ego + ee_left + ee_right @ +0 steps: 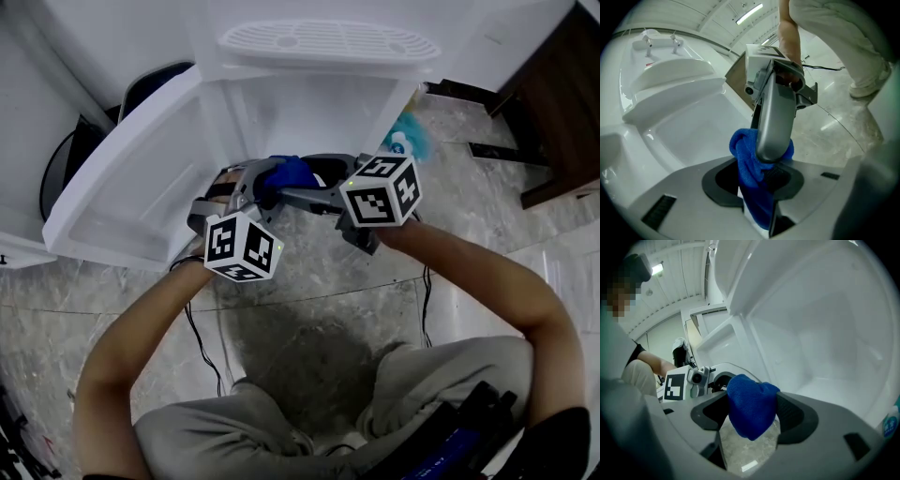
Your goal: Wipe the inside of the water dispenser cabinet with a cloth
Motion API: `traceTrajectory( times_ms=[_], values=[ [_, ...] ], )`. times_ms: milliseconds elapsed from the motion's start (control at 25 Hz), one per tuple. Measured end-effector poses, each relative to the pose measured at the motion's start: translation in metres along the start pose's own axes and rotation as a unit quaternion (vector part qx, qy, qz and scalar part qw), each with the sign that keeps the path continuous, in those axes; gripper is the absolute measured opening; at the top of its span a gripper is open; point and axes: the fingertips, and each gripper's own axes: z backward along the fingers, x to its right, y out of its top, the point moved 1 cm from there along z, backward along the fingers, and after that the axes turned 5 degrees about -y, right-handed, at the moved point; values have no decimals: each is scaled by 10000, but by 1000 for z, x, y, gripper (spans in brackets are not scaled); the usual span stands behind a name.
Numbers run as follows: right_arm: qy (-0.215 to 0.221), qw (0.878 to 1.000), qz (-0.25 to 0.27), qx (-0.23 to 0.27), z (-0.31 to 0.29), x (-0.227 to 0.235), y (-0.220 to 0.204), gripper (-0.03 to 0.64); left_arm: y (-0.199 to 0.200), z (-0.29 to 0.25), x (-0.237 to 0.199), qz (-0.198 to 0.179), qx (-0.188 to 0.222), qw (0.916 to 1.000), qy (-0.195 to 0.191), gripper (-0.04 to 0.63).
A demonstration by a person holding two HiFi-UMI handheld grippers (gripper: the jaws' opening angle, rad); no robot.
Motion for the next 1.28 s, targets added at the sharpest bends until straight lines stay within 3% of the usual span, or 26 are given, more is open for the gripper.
traceTrajectory(
  times_ms=[120,280,560,760,840,1080,1280],
  values=[
    [-31,9997,-239,28,4,7,2,179,-1,-2,2,100,25,9999,-45,112],
    [-39,9999,-142,27,7,9,4,132,-2,-4,2,268,73,9995,-121,124],
    [-56,9999,-39,-79,12,28,8,120,-13,-5,-1,1061,300,9938,-104,124],
    [-609,9979,-87,225,32,75,28,120,-32,3,-14,1476,174,9888,127,118],
    [-759,9967,68,294,31,81,32,120,-39,2,-11,1579,113,9874,26,6],
    [-1250,9866,1045,-56,3,85,23,120,-48,-6,7,2043,110,9782,-345,6],
    [-1975,9717,1212,449,-20,110,50,120,-61,-8,23,2627,95,9637,-469,6]
  ],
)
